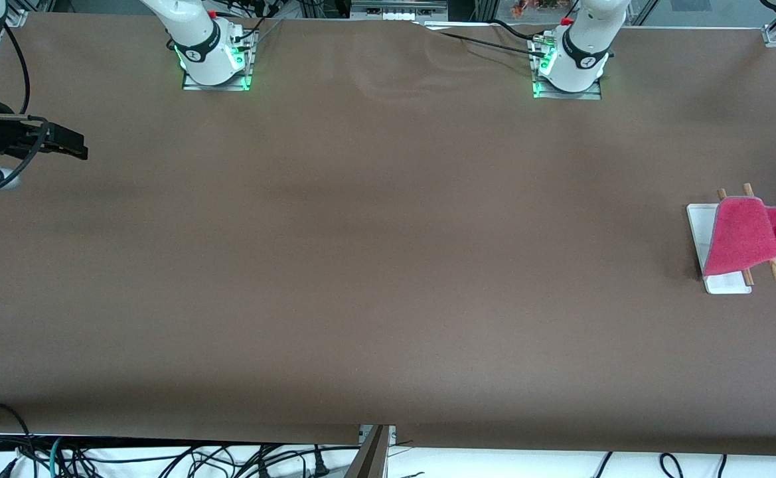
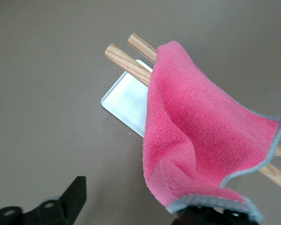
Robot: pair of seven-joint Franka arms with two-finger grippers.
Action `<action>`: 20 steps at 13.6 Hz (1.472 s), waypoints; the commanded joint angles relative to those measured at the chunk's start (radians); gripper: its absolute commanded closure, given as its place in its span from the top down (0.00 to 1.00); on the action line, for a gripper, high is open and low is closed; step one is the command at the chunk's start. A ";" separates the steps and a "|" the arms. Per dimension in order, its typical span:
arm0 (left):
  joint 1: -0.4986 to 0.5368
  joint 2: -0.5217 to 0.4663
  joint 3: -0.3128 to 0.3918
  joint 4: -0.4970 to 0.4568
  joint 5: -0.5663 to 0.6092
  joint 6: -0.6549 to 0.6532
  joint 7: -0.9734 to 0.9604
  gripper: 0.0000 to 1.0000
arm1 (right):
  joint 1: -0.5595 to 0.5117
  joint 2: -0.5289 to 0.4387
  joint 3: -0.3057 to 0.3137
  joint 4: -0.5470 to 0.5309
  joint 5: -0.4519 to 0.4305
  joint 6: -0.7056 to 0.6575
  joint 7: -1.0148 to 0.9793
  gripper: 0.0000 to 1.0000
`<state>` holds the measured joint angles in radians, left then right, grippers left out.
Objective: Pass towel and hang on rack
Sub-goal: 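Open the left gripper and release the towel onto the rack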
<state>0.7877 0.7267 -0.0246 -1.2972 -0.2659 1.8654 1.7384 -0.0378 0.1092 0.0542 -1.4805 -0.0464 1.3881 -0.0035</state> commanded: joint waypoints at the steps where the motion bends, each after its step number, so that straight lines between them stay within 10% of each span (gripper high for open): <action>1: 0.025 0.054 -0.005 0.032 0.028 0.014 0.021 1.00 | 0.002 -0.013 0.003 -0.015 -0.013 0.025 -0.010 1.00; 13: 0.018 -0.045 0.017 0.084 0.128 -0.031 0.013 1.00 | -0.001 0.000 0.004 -0.009 -0.003 0.035 -0.018 1.00; 20: -0.208 -0.243 0.005 0.076 0.220 -0.261 -0.335 1.00 | 0.004 0.001 0.010 -0.007 -0.003 0.038 -0.018 1.00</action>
<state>0.6441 0.5383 -0.0197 -1.2020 -0.0984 1.6610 1.5402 -0.0347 0.1183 0.0622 -1.4805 -0.0463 1.4160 -0.0108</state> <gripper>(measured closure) 0.000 0.000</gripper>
